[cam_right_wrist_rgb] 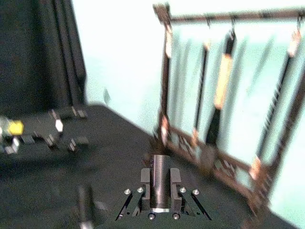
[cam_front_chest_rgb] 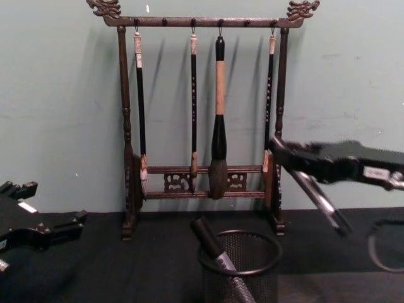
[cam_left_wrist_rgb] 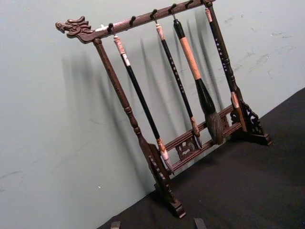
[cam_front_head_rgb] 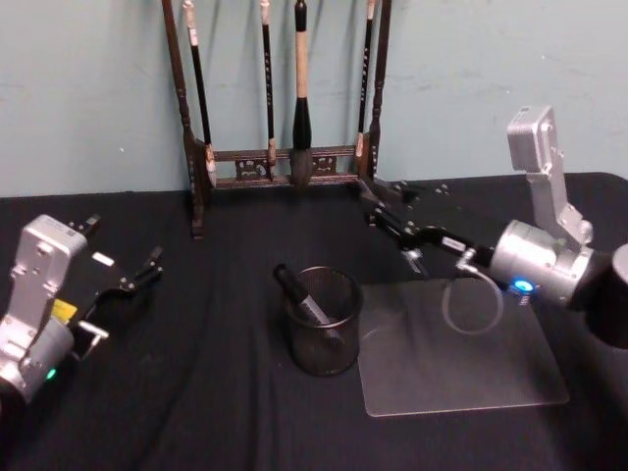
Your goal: Pick up the water-based marker from the table and place it into the pen holder.
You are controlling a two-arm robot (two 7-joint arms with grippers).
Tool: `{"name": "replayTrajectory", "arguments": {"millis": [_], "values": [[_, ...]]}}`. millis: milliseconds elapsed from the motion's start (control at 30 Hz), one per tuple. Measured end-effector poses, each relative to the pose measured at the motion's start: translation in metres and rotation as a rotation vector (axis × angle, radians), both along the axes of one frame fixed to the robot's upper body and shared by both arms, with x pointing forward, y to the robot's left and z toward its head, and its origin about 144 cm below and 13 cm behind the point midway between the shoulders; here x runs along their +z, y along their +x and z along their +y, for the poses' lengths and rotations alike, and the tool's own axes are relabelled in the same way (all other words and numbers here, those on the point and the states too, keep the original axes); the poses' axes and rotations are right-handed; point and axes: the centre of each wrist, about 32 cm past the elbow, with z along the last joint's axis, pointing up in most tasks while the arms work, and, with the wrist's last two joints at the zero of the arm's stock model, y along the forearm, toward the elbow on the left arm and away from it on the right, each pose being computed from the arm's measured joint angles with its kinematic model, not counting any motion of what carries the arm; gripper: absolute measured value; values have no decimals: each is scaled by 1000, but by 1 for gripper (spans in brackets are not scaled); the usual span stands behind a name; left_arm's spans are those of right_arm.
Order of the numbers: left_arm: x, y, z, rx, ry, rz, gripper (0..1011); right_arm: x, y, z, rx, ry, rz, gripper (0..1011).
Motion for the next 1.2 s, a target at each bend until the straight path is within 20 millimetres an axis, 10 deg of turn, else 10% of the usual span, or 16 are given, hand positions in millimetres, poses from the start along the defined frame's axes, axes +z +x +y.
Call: {"name": "replayTrajectory", "arguments": {"millis": [500, 1200], "values": [[0, 0, 0, 0, 0, 0, 1001, -27, 5, 65, 122, 194, -58, 243], [0, 0, 0, 0, 0, 0, 1001, -42, 11, 77, 141, 166, 6, 243]]}}
